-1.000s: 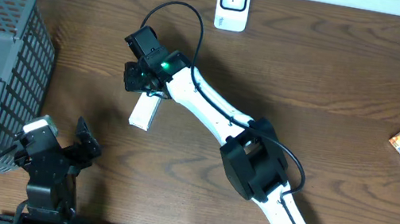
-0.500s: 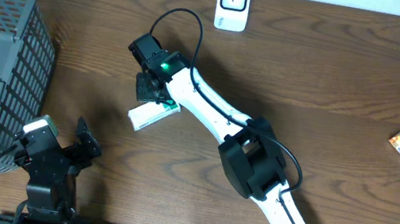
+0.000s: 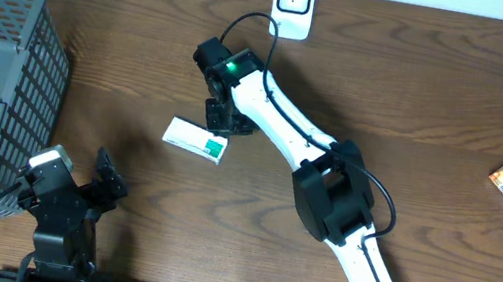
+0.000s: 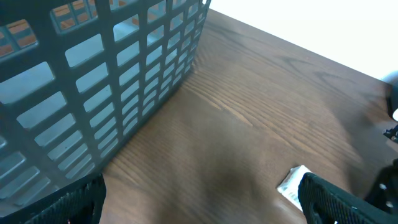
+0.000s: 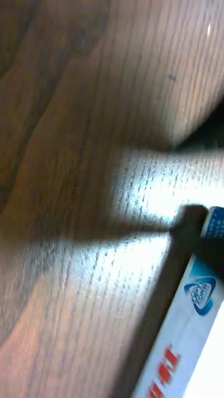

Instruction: Scan the item barcode

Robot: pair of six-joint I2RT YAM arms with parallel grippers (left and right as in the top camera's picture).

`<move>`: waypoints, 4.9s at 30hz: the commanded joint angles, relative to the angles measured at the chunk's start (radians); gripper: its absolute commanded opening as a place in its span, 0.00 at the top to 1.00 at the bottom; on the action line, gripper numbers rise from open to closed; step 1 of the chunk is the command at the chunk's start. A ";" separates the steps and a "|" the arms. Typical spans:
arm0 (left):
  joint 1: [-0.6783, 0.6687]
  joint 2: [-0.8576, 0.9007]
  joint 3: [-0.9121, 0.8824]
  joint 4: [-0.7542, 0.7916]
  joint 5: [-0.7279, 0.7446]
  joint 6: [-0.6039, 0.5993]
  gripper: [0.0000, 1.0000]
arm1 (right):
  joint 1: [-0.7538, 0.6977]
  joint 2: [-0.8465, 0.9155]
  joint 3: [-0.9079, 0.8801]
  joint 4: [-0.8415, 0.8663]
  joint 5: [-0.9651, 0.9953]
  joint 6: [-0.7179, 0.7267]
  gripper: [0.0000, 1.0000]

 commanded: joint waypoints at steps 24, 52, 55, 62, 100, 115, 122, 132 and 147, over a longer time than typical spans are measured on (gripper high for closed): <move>0.004 -0.002 -0.001 0.000 -0.003 -0.002 0.01 | 0.102 -0.145 -0.167 0.051 -0.073 -0.410 0.01; 0.004 -0.002 -0.001 0.001 -0.003 -0.002 0.01 | 0.104 -0.144 -0.385 0.340 -0.094 -0.378 0.53; 0.004 -0.002 -0.001 0.001 -0.003 -0.002 0.01 | 0.090 -0.145 -0.356 0.325 -0.169 -0.379 0.56; 0.004 -0.002 -0.001 0.001 -0.003 -0.002 0.01 | 0.017 -0.145 -0.273 0.233 -0.312 -0.386 0.62; 0.004 -0.002 -0.001 0.001 -0.003 -0.002 0.01 | -0.391 -0.146 -0.048 -0.432 -0.822 -1.040 0.69; 0.004 -0.002 -0.001 0.001 -0.003 -0.002 0.02 | -0.391 -0.146 -0.048 0.053 -0.199 -0.546 0.60; 0.004 -0.002 -0.001 0.001 -0.003 -0.002 0.01 | -0.389 -0.146 -0.047 0.178 0.050 -0.546 0.55; 0.004 -0.002 -0.001 0.001 -0.003 -0.002 0.01 | -0.386 -0.145 -0.047 0.213 0.159 -0.548 0.34; 0.004 -0.002 -0.001 0.001 -0.003 -0.002 0.01 | -0.428 -0.036 -0.090 0.166 -0.005 -0.889 0.01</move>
